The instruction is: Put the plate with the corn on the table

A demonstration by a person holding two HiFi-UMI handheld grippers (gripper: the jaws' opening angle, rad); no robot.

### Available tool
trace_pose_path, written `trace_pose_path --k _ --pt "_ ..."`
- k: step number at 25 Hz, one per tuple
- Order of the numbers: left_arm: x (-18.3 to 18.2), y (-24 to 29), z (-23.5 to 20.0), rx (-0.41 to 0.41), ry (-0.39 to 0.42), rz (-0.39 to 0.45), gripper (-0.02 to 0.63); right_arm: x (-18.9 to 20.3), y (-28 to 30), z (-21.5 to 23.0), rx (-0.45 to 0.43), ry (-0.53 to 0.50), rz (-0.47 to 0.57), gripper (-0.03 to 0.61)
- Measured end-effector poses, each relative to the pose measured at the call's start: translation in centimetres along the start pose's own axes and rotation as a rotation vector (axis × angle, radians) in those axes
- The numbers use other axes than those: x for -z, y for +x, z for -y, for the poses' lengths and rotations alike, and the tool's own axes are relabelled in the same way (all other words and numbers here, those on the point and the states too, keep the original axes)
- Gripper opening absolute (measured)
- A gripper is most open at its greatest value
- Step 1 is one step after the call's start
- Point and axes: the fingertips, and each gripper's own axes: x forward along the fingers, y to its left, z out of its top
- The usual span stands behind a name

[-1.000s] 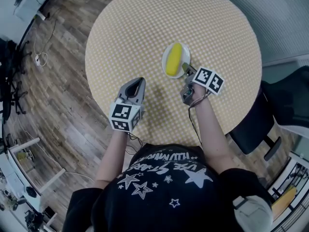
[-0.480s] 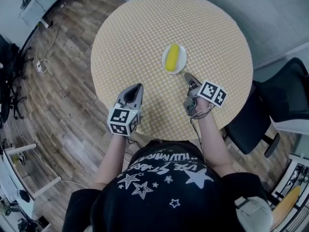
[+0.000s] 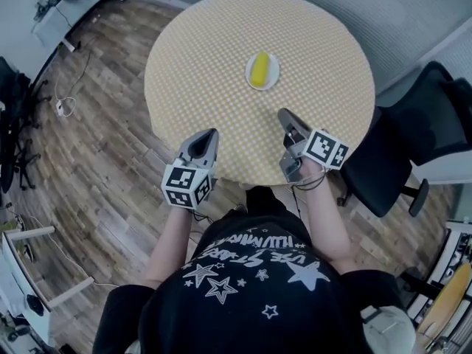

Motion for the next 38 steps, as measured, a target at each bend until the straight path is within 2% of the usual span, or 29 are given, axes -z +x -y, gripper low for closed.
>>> trace_pose_path --k 4,10,22,25,30,38 --pt "1.6 -1.8 2.7 0.056 -0.007 -0.012 0.009 2.0 -3.2 -2.9 -0.073 -0.023 0.039 0.057" --pt "3.1 -3.1 5.9 0.113 0.000 -0.033 0.008 4.3 -7.0 -2.9 -0.045 -0.098 0.028 0.057" --pt "1.5 -4.3 10.0 0.060 0.009 0.014 0.009 4.0 -12.2 -4.3 -0.108 -0.279 -0.033 0.055" --pt "1.6 -4.5 12.7 0.055 0.005 0.020 0.008 4.2 -15.2 -4.0 -0.113 -0.341 -0.063 0.055" --pt "1.8 -5.4 17.2 0.054 0.036 0.031 0.008 3.7 -20.1 -3.4 -0.143 -0.349 -0.049 0.055" --pt "2.7 -8.6 25.0 0.034 0.052 0.042 0.009 4.7 -28.2 -3.9 -0.169 -0.425 -0.060 0.052"
